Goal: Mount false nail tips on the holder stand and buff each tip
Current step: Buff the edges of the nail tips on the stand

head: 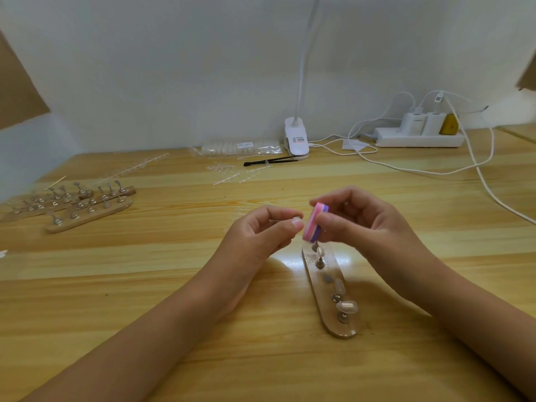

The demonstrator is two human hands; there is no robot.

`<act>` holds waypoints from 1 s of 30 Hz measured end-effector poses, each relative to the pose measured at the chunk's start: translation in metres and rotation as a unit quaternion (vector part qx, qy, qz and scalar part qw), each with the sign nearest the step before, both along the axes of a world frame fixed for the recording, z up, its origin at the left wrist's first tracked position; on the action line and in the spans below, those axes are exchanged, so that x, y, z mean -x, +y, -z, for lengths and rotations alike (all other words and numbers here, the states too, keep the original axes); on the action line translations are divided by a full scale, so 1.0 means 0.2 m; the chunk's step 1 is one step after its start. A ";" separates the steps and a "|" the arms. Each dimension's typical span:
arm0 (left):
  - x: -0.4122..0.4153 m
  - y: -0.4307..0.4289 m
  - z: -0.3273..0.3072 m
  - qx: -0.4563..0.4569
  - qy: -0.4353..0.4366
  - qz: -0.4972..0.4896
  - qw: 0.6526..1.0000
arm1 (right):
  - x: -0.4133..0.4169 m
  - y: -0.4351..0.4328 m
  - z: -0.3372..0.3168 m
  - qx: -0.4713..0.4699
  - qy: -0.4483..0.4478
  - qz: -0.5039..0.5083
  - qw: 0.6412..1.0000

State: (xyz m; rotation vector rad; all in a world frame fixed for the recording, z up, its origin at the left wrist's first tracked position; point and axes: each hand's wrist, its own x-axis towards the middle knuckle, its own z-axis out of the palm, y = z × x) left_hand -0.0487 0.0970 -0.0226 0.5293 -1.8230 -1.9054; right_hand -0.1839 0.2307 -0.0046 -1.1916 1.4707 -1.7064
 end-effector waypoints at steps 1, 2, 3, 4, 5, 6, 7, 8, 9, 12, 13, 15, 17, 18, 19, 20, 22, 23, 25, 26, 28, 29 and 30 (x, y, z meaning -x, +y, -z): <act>0.00 0.00 0.00 0.001 0.002 0.005 1.000 | 0.00 0.00 0.00 -0.010 0.001 -0.023 1.000; 0.00 0.00 0.00 0.001 0.004 0.008 1.000 | -0.01 0.00 0.00 -0.017 0.002 -0.038 0.999; -0.01 0.00 0.00 0.001 0.006 0.009 1.000 | -0.01 0.00 0.01 -0.017 0.000 -0.040 0.999; -0.01 0.00 0.00 0.000 0.006 0.007 1.000 | -0.01 0.00 0.01 -0.011 -0.004 -0.029 1.000; 0.00 0.00 0.00 0.003 0.005 0.005 1.000 | -0.01 -0.01 0.00 -0.006 -0.007 -0.015 1.000; 0.00 -0.01 0.00 0.006 0.002 0.003 1.000 | 0.00 -0.01 0.01 -0.007 -0.008 -0.008 1.000; 0.00 -0.01 0.00 0.007 0.001 0.005 1.000 | 0.00 -0.01 0.00 -0.013 -0.008 -0.016 1.000; 0.00 0.00 0.00 0.005 0.004 0.009 1.000 | 0.00 0.00 0.00 -0.022 -0.006 -0.036 0.999; 0.00 0.00 0.00 0.001 0.009 0.016 1.000 | 0.00 0.00 0.01 -0.030 -0.003 -0.054 0.998; 0.00 0.00 -0.01 -0.003 0.019 0.019 1.000 | 0.00 -0.01 0.01 -0.012 -0.013 -0.034 0.999; 0.00 0.00 -0.01 -0.001 0.017 0.013 1.000 | 0.01 -0.01 0.01 -0.005 -0.021 -0.015 1.000; 0.00 0.00 0.00 0.002 0.012 0.009 1.000 | 0.01 -0.01 0.01 -0.006 -0.030 -0.013 0.999; -0.01 0.00 0.00 -0.002 0.018 0.012 1.000 | 0.01 -0.01 0.02 -0.014 -0.034 -0.047 0.998; -0.01 0.00 0.00 -0.003 0.020 0.012 1.000 | 0.01 -0.01 0.02 -0.011 -0.033 -0.049 0.998; 0.00 0.00 0.00 -0.003 0.021 0.009 1.000 | 0.01 -0.01 0.02 -0.004 -0.032 -0.034 0.999; 0.00 0.00 0.00 -0.003 0.022 0.005 1.000 | 0.01 -0.01 0.01 0.004 -0.029 -0.013 0.999; 0.00 0.00 0.00 0.000 0.022 0.003 1.000 | 0.01 -0.01 0.01 0.006 -0.021 -0.003 1.000; 0.00 0.00 0.00 0.001 0.023 0.005 1.000 | 0.01 -0.01 0.01 0.000 -0.014 -0.017 1.000; 0.00 0.00 0.00 -0.002 0.024 0.003 1.000 | 0.01 -0.01 0.02 -0.001 -0.007 -0.025 1.000; 0.00 0.00 0.00 -0.002 0.023 0.000 1.000 | 0.01 -0.01 0.02 0.008 -0.012 -0.010 1.000; 0.00 0.00 0.00 0.002 0.019 -0.002 1.000 | 0.02 -0.01 0.01 0.017 -0.020 0.006 1.000; 0.00 0.00 0.00 0.004 0.017 0.002 1.000 | 0.02 -0.01 0.01 0.012 -0.018 -0.009 1.000; 0.00 0.00 0.00 0.005 0.016 0.006 1.000 | 0.02 -0.01 0.01 0.005 -0.016 -0.027 0.999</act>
